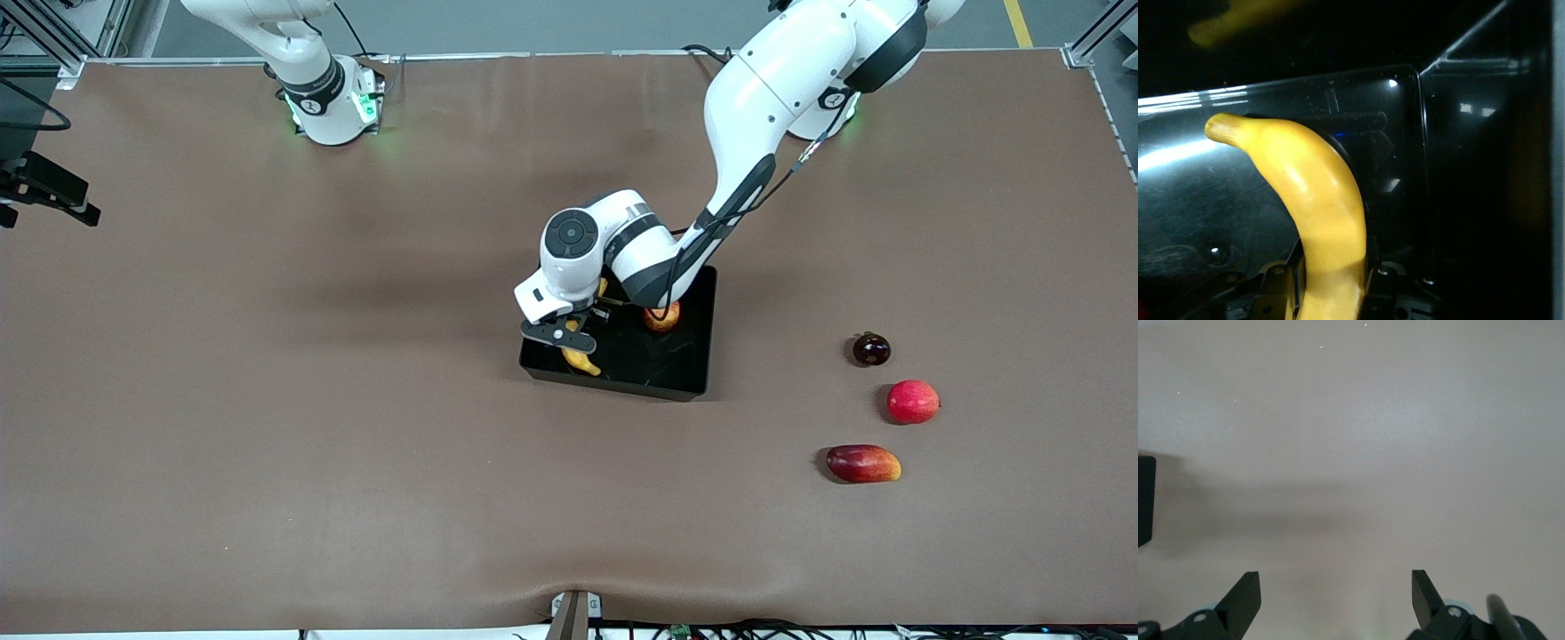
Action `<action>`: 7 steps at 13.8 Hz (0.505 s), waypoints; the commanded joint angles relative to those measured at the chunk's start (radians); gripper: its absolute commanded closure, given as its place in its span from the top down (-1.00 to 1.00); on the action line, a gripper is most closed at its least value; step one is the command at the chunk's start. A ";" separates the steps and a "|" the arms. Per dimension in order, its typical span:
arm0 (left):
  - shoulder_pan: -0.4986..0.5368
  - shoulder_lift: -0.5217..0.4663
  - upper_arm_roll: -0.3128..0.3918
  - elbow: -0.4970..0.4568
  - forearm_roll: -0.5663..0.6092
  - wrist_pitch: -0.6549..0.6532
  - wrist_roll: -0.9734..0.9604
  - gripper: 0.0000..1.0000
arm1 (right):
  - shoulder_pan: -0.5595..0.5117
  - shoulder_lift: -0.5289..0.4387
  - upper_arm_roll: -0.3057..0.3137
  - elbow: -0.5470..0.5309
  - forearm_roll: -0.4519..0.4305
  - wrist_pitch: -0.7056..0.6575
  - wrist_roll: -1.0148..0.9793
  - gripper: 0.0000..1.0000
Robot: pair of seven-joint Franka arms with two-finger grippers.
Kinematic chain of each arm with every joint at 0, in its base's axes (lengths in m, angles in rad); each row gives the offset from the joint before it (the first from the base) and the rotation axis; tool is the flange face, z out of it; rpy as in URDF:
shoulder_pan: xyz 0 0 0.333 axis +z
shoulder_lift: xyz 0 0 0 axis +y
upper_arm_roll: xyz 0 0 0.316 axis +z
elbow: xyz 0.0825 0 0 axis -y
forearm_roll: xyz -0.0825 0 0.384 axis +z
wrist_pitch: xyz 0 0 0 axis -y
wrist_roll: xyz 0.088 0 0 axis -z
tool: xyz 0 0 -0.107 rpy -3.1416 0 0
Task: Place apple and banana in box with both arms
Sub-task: 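Lower the banana into the box, open the left gripper and lift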
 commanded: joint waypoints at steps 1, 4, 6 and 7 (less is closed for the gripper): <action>-0.026 0.009 0.024 0.023 0.018 0.003 -0.018 -1.00 | -0.019 -0.001 0.012 0.004 -0.005 -0.007 -0.009 1.00; -0.012 -0.006 0.024 0.025 0.015 0.003 -0.010 0.99 | -0.019 -0.001 0.012 0.004 -0.005 -0.007 -0.009 1.00; -0.009 -0.032 0.024 0.025 0.018 -0.012 -0.010 1.00 | -0.019 -0.001 0.012 0.004 -0.005 -0.007 -0.009 1.00; -0.009 -0.049 0.024 0.025 0.015 -0.022 -0.013 1.00 | -0.019 -0.001 0.012 0.004 -0.005 -0.007 -0.011 1.00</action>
